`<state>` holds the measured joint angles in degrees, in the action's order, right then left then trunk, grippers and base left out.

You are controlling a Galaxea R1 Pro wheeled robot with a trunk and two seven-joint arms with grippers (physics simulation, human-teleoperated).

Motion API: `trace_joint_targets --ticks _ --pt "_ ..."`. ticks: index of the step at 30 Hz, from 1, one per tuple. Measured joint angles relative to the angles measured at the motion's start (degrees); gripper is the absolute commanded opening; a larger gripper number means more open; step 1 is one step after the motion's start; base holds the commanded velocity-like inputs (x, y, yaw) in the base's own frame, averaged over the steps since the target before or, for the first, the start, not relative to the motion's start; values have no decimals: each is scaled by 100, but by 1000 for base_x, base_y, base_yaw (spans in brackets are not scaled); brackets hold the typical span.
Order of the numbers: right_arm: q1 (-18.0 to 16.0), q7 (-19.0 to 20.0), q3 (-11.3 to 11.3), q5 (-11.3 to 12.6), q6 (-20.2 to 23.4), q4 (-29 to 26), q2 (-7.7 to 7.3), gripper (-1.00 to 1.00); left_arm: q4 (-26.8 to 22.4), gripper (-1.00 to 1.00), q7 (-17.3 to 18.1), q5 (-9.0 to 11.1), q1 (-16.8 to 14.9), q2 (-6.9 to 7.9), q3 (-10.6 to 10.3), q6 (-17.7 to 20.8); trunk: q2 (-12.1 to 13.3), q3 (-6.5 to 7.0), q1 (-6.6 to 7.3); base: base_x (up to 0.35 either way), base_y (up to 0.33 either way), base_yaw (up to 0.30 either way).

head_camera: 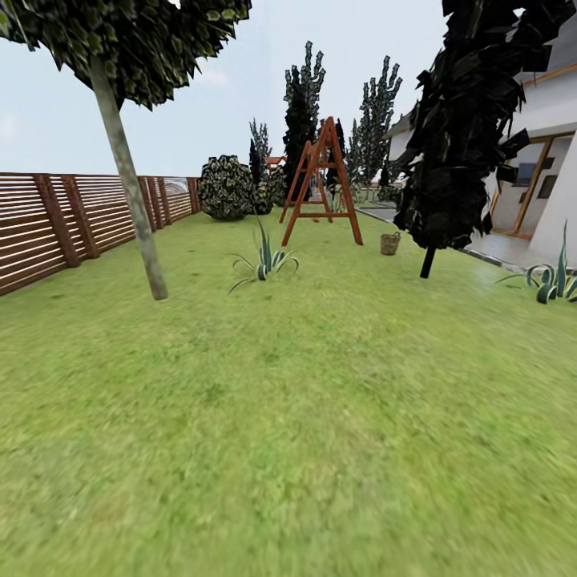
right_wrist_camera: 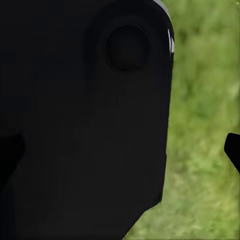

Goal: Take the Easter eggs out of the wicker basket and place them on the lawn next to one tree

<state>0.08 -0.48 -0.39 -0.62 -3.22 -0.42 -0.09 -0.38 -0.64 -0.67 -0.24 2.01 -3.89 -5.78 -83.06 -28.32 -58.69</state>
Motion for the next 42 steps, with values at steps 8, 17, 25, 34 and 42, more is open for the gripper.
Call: trace_joint_targets --ticks 8,17,25,34,42 --pt "0 0 0 3 0 0 0 100 0 100 -15 -3 0 -8 11 4 0 0 0 332 22 0" --pt "0 0 0 2 0 -4 0 100 6 100 -122 -14 0 -9 16 41 0 0 0 336 5 0" --pt "0 0 0 1 0 -2 0 100 4 100 -173 -20 0 -8 14 64 0 0 0 338 0 0" --pt "0 0 0 2 0 -2 0 100 5 100 -176 -27 0 -8 15 70 0 0 0 338 0 0" --pt "0 0 9 15 -3 -5 11 100 3 100 -176 -27 0 -4 14 70 0 0 0 338 0 0"
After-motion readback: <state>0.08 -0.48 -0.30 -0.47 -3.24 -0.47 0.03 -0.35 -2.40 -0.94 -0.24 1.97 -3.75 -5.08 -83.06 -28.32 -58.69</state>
